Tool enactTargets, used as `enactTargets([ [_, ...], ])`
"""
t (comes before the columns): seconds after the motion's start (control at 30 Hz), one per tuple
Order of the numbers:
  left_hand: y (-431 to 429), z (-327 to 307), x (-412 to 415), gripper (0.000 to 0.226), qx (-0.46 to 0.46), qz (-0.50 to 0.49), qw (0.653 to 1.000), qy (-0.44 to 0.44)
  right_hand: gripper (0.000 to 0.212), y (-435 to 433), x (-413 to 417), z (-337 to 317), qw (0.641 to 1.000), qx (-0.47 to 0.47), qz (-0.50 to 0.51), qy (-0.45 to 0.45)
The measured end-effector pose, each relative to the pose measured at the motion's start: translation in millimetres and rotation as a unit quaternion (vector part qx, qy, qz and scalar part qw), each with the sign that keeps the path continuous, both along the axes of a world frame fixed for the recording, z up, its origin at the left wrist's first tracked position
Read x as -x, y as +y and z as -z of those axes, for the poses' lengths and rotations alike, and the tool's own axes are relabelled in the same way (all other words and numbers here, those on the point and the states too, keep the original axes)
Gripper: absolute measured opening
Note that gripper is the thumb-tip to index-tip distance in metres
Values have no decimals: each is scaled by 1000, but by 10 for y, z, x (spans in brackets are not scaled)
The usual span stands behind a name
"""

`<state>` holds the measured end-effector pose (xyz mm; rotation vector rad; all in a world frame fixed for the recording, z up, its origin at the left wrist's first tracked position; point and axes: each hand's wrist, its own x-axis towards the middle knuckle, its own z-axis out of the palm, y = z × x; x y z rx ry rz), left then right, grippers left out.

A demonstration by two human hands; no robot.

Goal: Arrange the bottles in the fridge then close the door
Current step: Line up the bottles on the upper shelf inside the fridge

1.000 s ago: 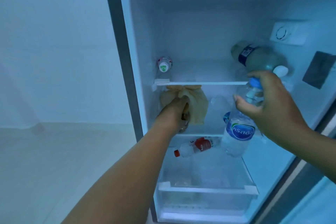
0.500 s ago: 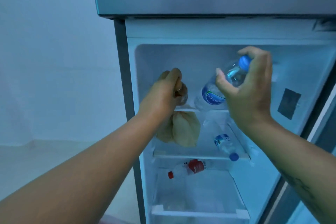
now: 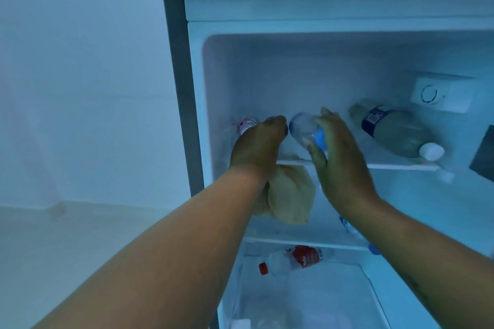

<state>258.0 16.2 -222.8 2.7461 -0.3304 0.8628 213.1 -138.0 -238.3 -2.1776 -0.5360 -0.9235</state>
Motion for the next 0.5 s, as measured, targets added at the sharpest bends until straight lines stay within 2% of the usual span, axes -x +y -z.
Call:
enactTargets([
  [0.07,35,75,-39,15,-3,-16,1000,-8,44,78,-48,162,997,7,16,69],
  [0.13,48,161,-37,29,-36,3,999,-32,52,146,-128,192,994,13,33,98],
  [0.2,42,195,-46,39,-54,-3,998,-24,56,213,-255,150,991,40,56,117],
  [0.33,16,160,-36,42,-48,-20,999,-14,60,298,-420,67,983,73,81,150],
  [0.5,31,36,1,44,-26,-12,998,50,74,228,-333,43,981,85,42,167],
])
